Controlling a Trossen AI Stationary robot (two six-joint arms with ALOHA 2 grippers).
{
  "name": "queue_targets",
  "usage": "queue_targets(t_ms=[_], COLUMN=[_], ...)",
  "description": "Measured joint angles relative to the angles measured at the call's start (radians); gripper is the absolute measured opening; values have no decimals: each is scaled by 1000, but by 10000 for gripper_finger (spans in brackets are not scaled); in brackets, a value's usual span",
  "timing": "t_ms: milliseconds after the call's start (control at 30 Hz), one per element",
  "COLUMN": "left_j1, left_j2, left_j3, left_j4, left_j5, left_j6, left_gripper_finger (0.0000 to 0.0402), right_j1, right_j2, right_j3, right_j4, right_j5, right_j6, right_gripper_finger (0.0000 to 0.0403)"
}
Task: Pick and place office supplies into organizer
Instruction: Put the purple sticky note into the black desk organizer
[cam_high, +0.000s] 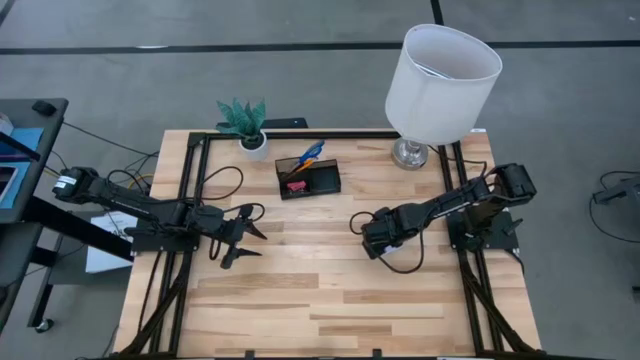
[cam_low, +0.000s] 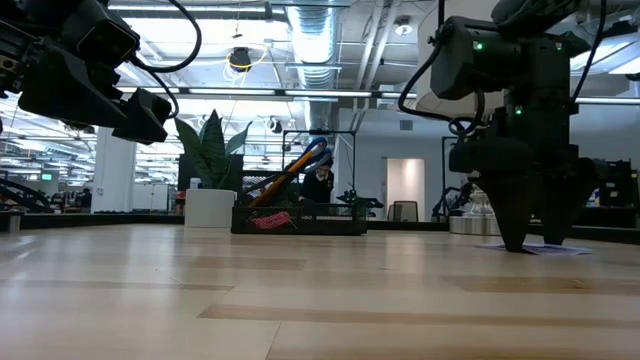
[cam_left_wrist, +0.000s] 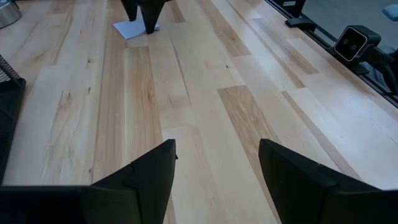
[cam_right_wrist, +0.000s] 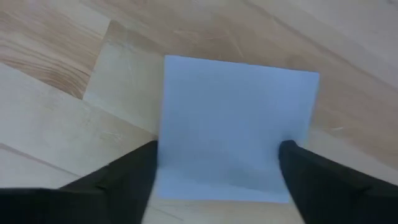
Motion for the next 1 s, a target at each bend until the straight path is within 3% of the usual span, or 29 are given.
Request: queue_targets(t_ms=[167,433,867,1000], left_j1=[0,0,0,0], left_j2=[0,0,0,0], left_j3=[0,0,0,0], left_j4=[0,0,0,0], left_j5=[0,0,0,0], left_j6=[0,0,0,0], left_gripper_finger=[223,223,223,223], right_j1=[0,0,-7,-9], right_j2=[1,1,0,5], right_j3=[0,0,2,44], right_j4=[13,33,41,-50], right_j5=[-5,1,19,78], right_j6=[7,-24,-67,-75], right_gripper_finger=[222,18,1,0])
